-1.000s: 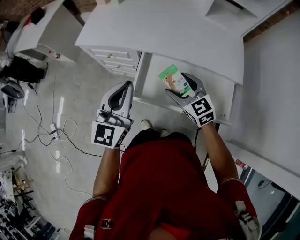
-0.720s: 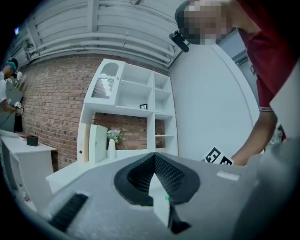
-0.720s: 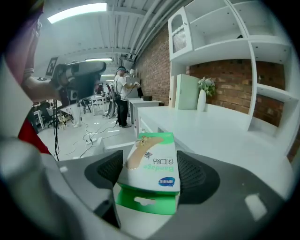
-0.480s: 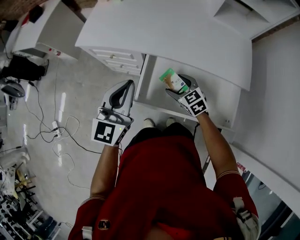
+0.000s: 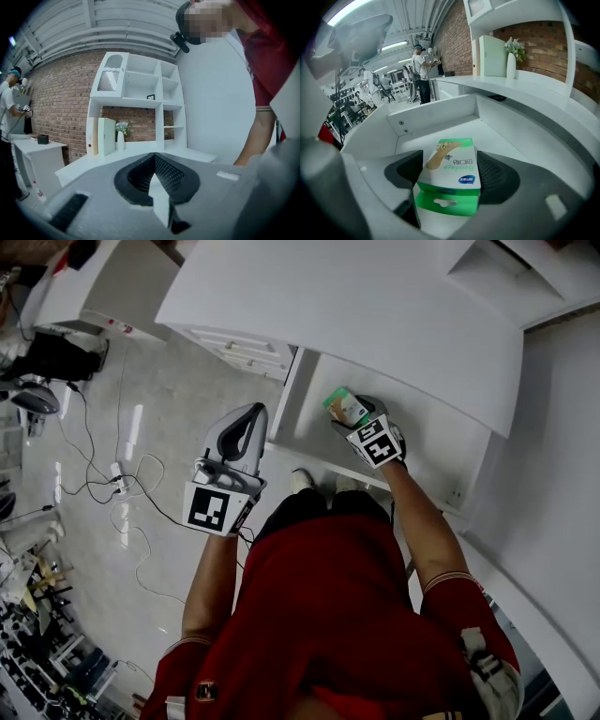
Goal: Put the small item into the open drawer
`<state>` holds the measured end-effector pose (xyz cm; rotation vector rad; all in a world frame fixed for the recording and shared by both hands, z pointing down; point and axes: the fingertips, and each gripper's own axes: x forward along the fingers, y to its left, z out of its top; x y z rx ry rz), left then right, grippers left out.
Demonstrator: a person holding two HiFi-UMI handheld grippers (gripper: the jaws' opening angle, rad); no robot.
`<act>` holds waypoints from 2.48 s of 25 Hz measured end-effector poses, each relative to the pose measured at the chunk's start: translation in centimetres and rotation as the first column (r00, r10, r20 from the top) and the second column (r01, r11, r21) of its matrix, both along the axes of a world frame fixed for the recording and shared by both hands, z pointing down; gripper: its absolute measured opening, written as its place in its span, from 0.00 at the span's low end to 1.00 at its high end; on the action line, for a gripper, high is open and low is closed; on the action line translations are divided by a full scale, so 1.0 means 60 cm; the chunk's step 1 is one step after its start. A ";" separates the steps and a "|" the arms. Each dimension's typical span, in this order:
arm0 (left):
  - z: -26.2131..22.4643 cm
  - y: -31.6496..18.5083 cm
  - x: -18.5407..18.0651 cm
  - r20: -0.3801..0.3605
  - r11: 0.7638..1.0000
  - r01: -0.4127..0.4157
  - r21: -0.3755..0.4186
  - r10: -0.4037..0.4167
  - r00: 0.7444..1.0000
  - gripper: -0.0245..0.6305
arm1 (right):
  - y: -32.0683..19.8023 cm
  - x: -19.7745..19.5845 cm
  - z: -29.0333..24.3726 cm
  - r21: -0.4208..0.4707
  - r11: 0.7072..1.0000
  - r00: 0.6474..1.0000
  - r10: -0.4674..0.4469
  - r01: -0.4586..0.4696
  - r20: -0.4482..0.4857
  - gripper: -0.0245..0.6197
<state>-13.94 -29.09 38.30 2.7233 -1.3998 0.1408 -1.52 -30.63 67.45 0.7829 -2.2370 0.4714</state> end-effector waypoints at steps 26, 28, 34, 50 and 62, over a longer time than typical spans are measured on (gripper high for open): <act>0.005 0.016 0.070 -0.029 0.993 -0.117 0.017 0.118 0.993 0.04 | -0.003 0.021 -0.213 0.237 0.970 0.995 0.023 -0.045 0.093 0.26; 0.003 0.020 0.079 -0.036 0.992 -0.126 0.021 0.127 0.991 0.04 | 0.002 0.020 -0.255 0.279 0.958 0.991 0.031 -0.066 0.127 0.21; -0.014 0.033 0.101 -0.065 0.988 -0.148 0.038 0.151 0.986 0.04 | 0.029 0.011 -0.380 0.387 0.910 0.965 0.047 -0.148 0.258 0.09; -0.085 0.084 0.141 -0.088 0.970 -0.214 0.115 0.225 0.970 0.04 | 0.117 0.016 -0.557 0.524 0.811 0.882 -0.022 -0.259 0.470 0.06; -0.089 0.103 0.137 -0.077 0.970 -0.217 0.111 0.226 0.971 0.04 | 0.142 0.025 -0.551 0.528 0.803 0.875 -0.017 -0.276 0.484 0.05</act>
